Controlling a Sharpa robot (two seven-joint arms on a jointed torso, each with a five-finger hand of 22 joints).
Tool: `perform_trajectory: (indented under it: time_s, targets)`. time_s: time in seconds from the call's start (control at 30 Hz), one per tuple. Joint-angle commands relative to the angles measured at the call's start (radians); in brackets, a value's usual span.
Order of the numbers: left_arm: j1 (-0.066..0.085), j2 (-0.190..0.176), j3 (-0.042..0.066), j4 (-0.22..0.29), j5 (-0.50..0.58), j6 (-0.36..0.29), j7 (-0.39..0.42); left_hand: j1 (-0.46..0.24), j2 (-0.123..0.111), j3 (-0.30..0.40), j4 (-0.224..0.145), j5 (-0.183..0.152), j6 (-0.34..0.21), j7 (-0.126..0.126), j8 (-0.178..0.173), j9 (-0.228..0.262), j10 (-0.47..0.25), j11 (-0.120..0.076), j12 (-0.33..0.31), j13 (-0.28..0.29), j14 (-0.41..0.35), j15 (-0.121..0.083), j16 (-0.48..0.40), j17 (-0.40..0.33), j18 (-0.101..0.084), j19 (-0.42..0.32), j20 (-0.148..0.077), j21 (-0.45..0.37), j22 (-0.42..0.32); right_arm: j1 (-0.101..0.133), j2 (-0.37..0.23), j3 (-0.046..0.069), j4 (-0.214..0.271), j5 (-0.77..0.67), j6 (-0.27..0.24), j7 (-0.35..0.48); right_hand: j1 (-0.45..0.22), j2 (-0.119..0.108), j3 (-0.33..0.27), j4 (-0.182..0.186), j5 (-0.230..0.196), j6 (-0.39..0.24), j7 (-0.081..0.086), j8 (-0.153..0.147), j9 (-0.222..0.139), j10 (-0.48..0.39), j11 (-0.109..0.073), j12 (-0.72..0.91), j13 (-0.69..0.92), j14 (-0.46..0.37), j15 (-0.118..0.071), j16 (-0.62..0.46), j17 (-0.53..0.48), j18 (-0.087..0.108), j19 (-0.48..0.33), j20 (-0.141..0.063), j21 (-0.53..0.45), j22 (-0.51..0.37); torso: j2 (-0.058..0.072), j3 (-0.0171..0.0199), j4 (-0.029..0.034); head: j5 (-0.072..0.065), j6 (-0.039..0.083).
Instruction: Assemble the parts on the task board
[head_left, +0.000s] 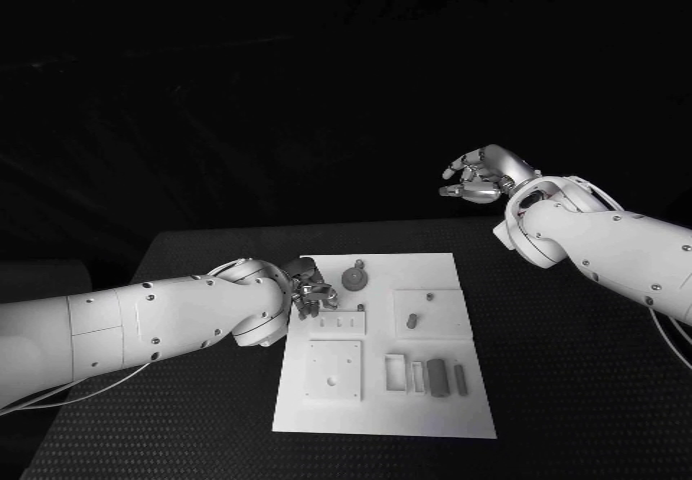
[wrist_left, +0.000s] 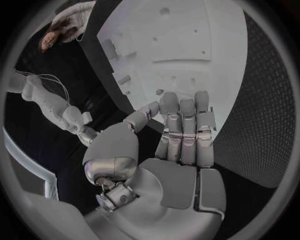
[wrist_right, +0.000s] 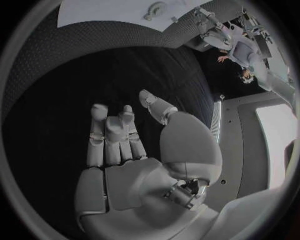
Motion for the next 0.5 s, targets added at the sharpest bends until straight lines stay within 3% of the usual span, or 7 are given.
perform_trajectory:
  time_s: [0.03,0.2,0.5]
  targets:
    - [-0.005,0.014,0.001,-0.006,-0.011,-0.017,-0.022,-0.008,0.002,0.004,0.002,0.003,0.124,-0.099,0.006,0.027,-0.043,-0.052,0.004,0.000,-0.001,-0.004,0.004,-0.003,0.024,0.005,0.001,0.004,0.002,0.001,0.001,0.000,-0.001,0.007,0.025,0.001,0.003,0.011,-0.006,-0.002,-0.003,0.007,0.002,0.000,0.001,-0.008,-0.001,-0.001,-0.001,-0.007,0.001,-0.005,-0.001,0.016,-0.008,0.002,-0.007,0.007,0.000,0.0016,-0.0016,-0.003,-0.007]
    - [-0.020,0.031,0.001,-0.025,-0.002,-0.024,-0.028,-0.009,0.003,0.006,0.001,0.000,0.124,-0.099,0.006,0.028,-0.044,-0.053,0.008,-0.001,-0.002,-0.004,0.008,-0.007,0.024,0.005,0.001,0.002,0.004,0.001,0.001,0.000,0.000,0.007,0.028,-0.001,0.005,0.013,-0.006,-0.004,-0.003,0.007,0.002,0.000,0.001,-0.008,-0.001,0.000,-0.002,-0.008,0.001,-0.005,-0.002,0.016,-0.008,0.003,-0.007,0.008,0.002,-0.0008,-0.0010,-0.009,-0.011]
    - [-0.036,0.051,0.001,-0.042,0.004,-0.027,-0.036,-0.014,0.007,0.006,0.002,-0.002,0.128,-0.101,0.008,0.031,-0.043,-0.055,0.015,-0.002,-0.002,-0.004,0.017,-0.014,0.024,0.008,0.000,0.002,0.009,0.001,0.002,0.000,0.002,0.007,0.033,-0.002,0.005,0.015,-0.006,-0.005,-0.003,0.007,0.003,0.000,0.001,-0.009,-0.001,0.000,-0.002,-0.008,0.001,-0.005,-0.002,0.016,-0.009,0.003,-0.008,0.008,0.000,-0.0009,0.0021,-0.016,-0.022]
